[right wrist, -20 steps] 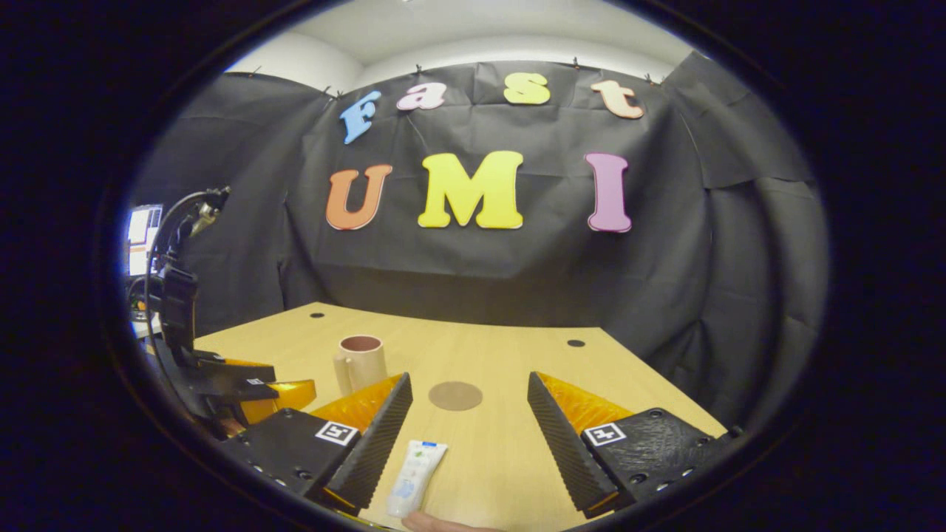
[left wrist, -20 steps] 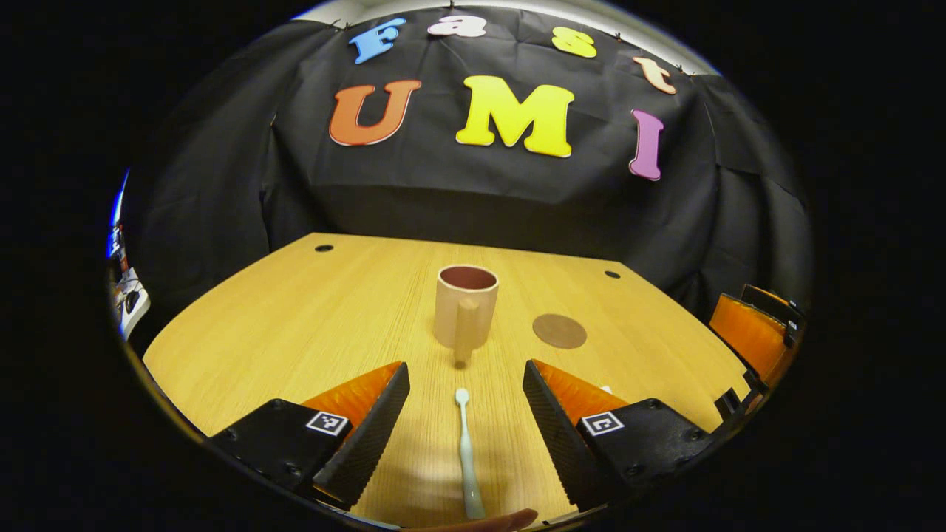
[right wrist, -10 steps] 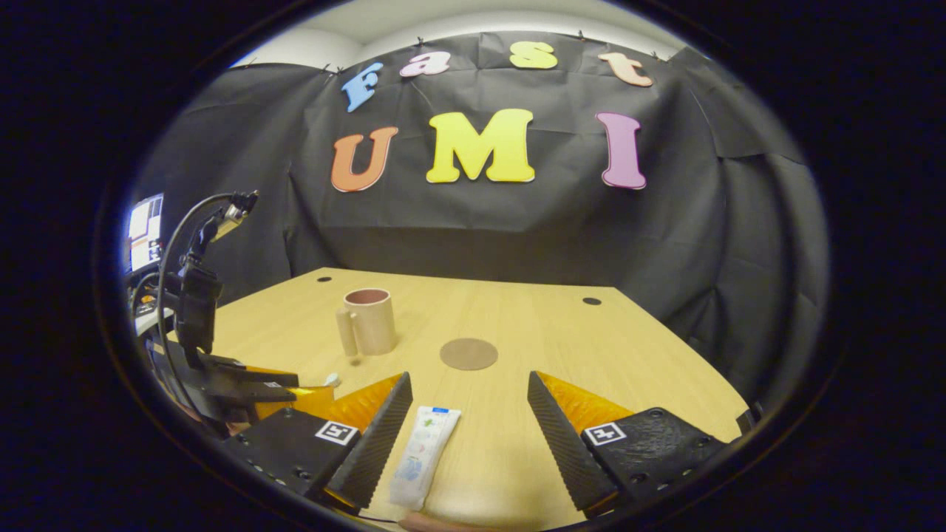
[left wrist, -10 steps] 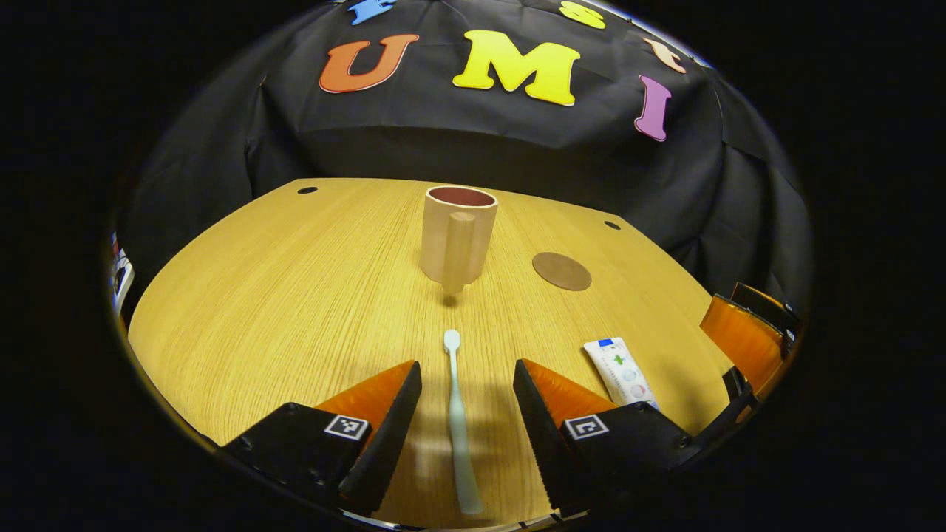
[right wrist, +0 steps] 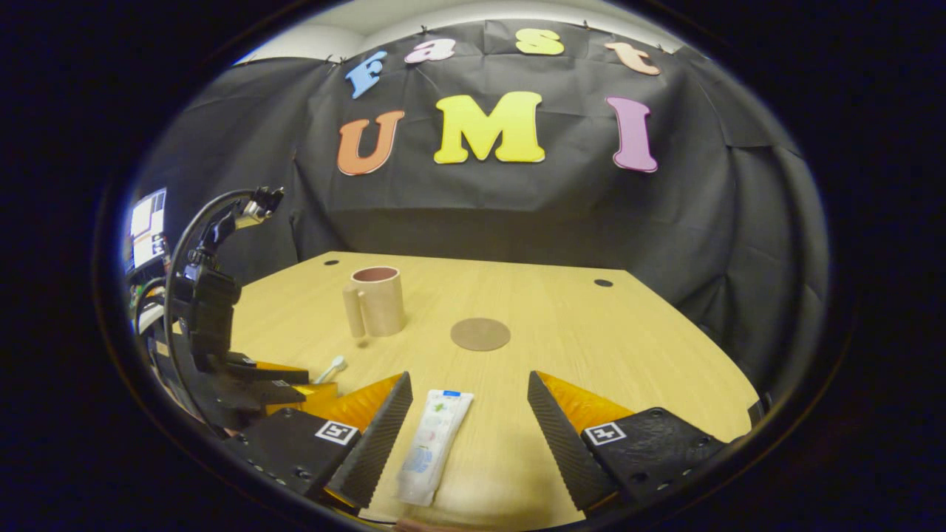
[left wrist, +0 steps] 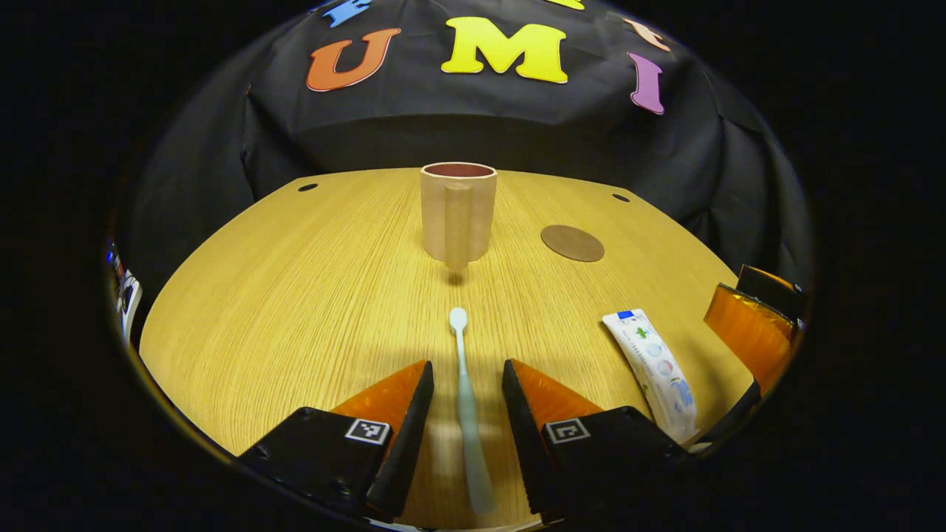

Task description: Put the toothbrush and toothpaste on the desktop into the cup, then pick up the cup and place it on the coaster on the desktop.

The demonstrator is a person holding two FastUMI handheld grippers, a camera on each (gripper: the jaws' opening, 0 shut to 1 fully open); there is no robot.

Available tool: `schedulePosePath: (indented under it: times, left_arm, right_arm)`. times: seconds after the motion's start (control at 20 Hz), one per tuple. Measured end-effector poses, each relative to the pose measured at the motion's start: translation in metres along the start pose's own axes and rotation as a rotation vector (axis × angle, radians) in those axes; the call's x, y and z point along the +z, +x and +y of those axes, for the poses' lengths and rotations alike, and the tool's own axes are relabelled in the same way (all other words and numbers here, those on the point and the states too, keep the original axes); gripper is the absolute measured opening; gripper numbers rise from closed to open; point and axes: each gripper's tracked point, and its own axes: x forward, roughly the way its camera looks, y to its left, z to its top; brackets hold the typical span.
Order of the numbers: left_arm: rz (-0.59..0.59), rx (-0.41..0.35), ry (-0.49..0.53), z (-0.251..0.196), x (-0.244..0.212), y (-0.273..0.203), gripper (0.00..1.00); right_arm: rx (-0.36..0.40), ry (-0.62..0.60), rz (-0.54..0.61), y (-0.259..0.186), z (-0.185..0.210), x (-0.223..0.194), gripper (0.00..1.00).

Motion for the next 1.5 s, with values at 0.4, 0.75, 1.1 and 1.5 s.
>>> schedulePosePath:
  times: [0.4,0.75,1.1,1.5]
  left_arm:
    - [-0.024,0.028,-0.023,0.011,0.004,0.001,0.13]
    - [-0.128,0.064,0.013,0.016,0.026,-0.014,0.08]
    - [-0.33,0.086,0.056,0.012,0.072,-0.046,0.07]
    - [-0.524,0.11,0.081,0.012,0.107,-0.074,0.07]
  right_arm:
    - [0.002,-0.004,0.024,0.002,0.002,-0.008,0.95]
    - [0.031,0.008,0.101,0.009,0.012,-0.029,0.95]
    - [0.051,0.06,0.207,0.013,0.021,-0.057,0.84]
    - [0.077,0.048,0.32,0.018,0.032,-0.088,0.67]
